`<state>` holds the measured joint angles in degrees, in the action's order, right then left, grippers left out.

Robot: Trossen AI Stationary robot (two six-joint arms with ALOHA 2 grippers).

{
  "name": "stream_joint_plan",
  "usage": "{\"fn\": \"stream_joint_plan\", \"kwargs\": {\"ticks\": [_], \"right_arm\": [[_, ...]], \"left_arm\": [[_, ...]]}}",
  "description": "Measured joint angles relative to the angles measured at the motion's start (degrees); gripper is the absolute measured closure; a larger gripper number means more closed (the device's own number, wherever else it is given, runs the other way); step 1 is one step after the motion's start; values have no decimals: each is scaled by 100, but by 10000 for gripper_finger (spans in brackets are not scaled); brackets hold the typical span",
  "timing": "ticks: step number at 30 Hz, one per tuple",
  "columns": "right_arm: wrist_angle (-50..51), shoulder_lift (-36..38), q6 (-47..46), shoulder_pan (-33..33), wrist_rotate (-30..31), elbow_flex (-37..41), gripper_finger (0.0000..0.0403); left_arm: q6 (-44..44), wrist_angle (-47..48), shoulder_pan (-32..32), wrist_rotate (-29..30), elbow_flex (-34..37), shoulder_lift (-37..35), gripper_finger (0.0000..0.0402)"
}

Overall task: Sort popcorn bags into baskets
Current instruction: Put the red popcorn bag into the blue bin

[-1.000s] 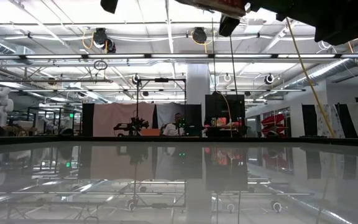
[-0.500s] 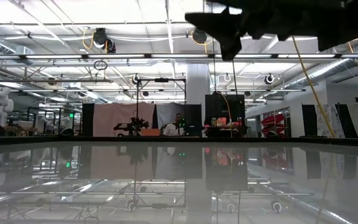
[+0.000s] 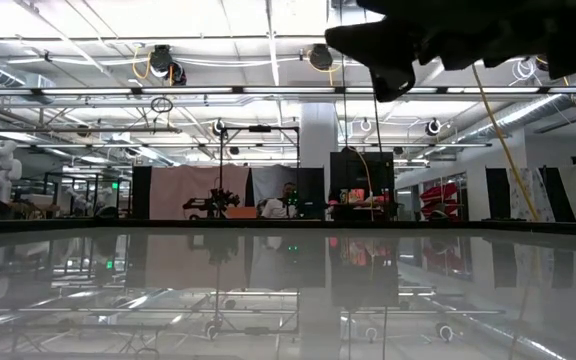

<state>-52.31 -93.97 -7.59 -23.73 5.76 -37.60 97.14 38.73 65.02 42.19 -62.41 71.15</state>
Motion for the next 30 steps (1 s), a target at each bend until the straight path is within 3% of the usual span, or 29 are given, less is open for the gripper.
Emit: {"fn": "stream_joint_plan", "kwargs": {"ticks": [12,16,22,30], "right_arm": [[122,0,378,-238,0,0,218],[163,0,356,-238,0,0,218],[215,0,285,-238,-2,0,218],[225,0,227,-238,9,0,218]], "left_arm": [[3626,1487,1759,-324,0,3,374],[3692,1548,1861,-374,0,3,375],[3796,1946,1928,-1293,0,5,375],[3728,2135,2023,-1366,0,5,375]]}}
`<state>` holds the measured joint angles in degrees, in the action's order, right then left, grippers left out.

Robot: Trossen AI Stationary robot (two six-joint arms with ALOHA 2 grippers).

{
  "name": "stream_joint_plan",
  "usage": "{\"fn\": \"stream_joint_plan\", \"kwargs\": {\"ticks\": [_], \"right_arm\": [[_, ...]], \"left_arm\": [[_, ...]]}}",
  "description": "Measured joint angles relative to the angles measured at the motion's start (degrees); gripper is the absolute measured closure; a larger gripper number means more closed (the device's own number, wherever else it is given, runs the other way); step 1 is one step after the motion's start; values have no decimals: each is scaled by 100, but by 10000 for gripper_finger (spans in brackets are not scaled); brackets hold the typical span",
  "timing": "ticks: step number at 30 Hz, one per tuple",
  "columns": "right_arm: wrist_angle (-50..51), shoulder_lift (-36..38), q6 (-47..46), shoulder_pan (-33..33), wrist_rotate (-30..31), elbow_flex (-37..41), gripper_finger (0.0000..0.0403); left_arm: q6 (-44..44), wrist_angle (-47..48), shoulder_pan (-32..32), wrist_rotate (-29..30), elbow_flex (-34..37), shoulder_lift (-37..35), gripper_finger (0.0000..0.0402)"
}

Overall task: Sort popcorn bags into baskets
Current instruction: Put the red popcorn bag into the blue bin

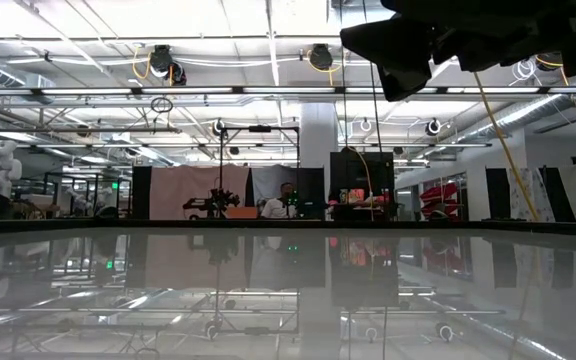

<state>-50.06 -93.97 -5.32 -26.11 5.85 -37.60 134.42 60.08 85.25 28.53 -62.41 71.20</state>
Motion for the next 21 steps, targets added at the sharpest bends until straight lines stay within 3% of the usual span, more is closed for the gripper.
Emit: {"fn": "stream_joint_plan", "kwargs": {"ticks": [4,14,18,21], "right_arm": [[0,0,-31,0,2,0,218],[-22,0,-107,0,7,0,218],[-22,0,-107,0,9,0,218],[-24,0,-107,9,11,0,218]], "left_arm": [[-21,79,2,-34,0,0,365],[-21,120,0,-675,0,2,282],[-15,190,2,-1380,0,-6,279],[-83,360,-27,-1307,-2,-51,284]]}}
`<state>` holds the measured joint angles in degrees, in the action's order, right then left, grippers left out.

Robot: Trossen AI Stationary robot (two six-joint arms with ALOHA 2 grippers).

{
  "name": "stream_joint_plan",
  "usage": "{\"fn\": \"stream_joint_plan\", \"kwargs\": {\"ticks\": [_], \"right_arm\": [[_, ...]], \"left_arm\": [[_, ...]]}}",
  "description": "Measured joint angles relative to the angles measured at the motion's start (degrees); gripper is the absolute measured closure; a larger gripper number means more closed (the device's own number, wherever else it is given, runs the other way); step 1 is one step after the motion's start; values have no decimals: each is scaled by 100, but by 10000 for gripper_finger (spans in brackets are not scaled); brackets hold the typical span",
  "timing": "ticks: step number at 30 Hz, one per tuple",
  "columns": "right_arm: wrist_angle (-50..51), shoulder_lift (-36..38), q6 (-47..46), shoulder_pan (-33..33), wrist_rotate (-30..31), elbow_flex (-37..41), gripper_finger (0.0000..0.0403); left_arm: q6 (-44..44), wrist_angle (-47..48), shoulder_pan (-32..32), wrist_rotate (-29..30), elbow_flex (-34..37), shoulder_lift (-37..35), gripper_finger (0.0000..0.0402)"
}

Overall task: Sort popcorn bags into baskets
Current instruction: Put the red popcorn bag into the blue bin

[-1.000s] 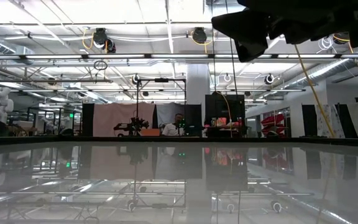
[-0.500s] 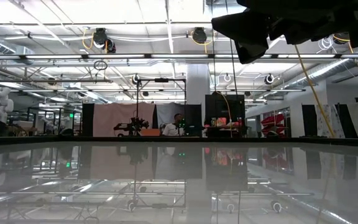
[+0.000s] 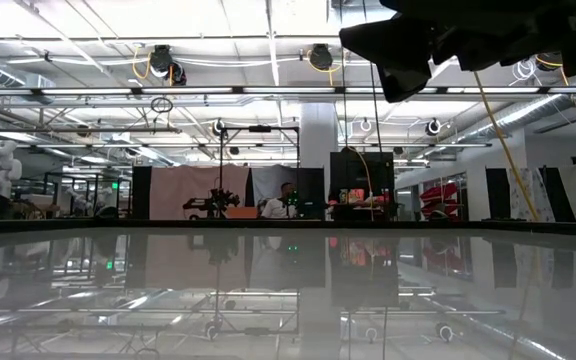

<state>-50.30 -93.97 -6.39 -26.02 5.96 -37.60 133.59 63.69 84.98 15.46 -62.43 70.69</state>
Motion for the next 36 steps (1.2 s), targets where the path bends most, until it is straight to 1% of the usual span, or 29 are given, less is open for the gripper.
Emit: {"fn": "stream_joint_plan", "kwargs": {"ticks": [1,3,4,6,8,9,12,14,16,17,19,22,26,28,32,36], "right_arm": [[0,0,0,2,9,0,218],[-22,-7,0,17,36,0,218],[-165,-73,-22,18,167,-5,218],[-513,-355,-150,54,529,-135,219],[-462,-769,-440,136,616,-477,222],[-339,-1012,-638,181,603,-744,224],[380,-1802,-861,223,433,-1731,224],[1203,-2266,-776,215,483,-2412,224],[1965,-2605,-761,196,806,-2978,224],[2188,-2727,-786,196,972,-3210,223],[2487,-2817,-793,244,1041,-3507,216],[2753,-2791,-1157,389,817,-3665,197],[2938,-2820,-1304,570,-74,-3659,170],[3049,-2817,-1266,534,-282,-3659,159],[3441,-2811,-1244,243,78,-3658,145],[3431,-2875,-1194,95,176,-3654,148]], "left_arm": [[-133,54,-46,285,0,-2,288],[-691,57,-218,1081,0,-2,296],[-1073,46,-334,1555,0,-2,301],[-1896,-46,-623,2295,0,-1,311],[-2671,-120,-967,2793,0,0,320],[-2984,-116,-1145,2912,0,0,324],[-3842,-116,-1680,2959,0,3,335],[-4250,-116,-1939,2937,0,3,340],[-4500,-116,-2102,2892,0,3,341],[-4591,-121,-2153,2857,0,3,341],[-4675,-123,-2222,2808,0,8,340],[-4692,-132,-2261,2804,0,18,340],[-4705,-244,-2261,2865,0,64,339],[-4809,-328,-2261,2976,0,120,339],[-5064,-427,-2272,3106,-1,314,339],[-5219,-420,-2390,3111,0,516,339]]}}
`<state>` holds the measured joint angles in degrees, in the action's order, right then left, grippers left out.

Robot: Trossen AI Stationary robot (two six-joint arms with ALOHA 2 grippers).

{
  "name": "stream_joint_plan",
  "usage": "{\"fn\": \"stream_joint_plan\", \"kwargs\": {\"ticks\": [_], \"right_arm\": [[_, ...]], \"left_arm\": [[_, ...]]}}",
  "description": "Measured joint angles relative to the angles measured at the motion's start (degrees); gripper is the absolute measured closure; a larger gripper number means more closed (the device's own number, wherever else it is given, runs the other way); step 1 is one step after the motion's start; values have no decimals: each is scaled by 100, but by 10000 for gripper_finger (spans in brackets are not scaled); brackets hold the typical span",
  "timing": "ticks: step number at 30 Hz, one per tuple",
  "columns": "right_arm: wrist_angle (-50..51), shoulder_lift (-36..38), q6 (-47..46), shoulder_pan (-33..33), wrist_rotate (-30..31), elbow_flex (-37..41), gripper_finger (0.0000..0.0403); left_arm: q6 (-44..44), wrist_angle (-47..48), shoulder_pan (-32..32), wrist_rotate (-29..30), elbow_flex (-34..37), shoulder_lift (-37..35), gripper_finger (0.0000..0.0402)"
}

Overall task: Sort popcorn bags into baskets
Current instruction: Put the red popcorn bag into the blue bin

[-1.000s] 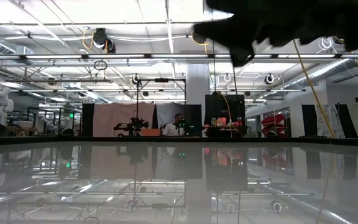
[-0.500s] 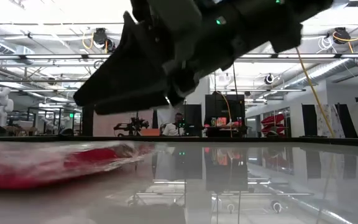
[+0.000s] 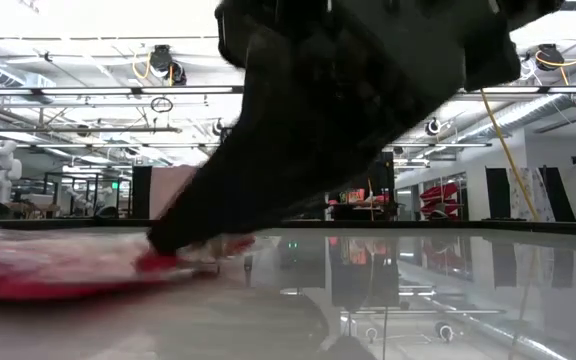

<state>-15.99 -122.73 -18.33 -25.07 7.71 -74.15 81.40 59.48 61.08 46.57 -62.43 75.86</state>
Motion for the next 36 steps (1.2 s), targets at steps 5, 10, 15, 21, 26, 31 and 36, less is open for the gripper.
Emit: {"fn": "stream_joint_plan", "kwargs": {"ticks": [5,10,15,21,26,31,36], "right_arm": [[-30,-138,-147,-15,292,-4,201],[-28,-146,282,0,466,-4,310],[42,47,1207,81,427,2,393],[219,403,2371,145,581,7,393],[304,766,3576,145,1155,13,400],[258,1191,4650,139,1354,13,402],[-17,1457,5180,145,1509,13,402]], "left_arm": [[-11,-45,-293,4,0,106,339],[-493,-655,-666,3,0,102,339],[-2148,-1908,-1174,-129,0,111,338],[-3262,-2900,-1923,-1440,0,212,273],[-3074,-2935,-2319,-2123,0,382,174],[-2640,-2966,-2549,-2683,0,454,99],[-2352,-2861,-2697,-2782,0,457,80]]}}
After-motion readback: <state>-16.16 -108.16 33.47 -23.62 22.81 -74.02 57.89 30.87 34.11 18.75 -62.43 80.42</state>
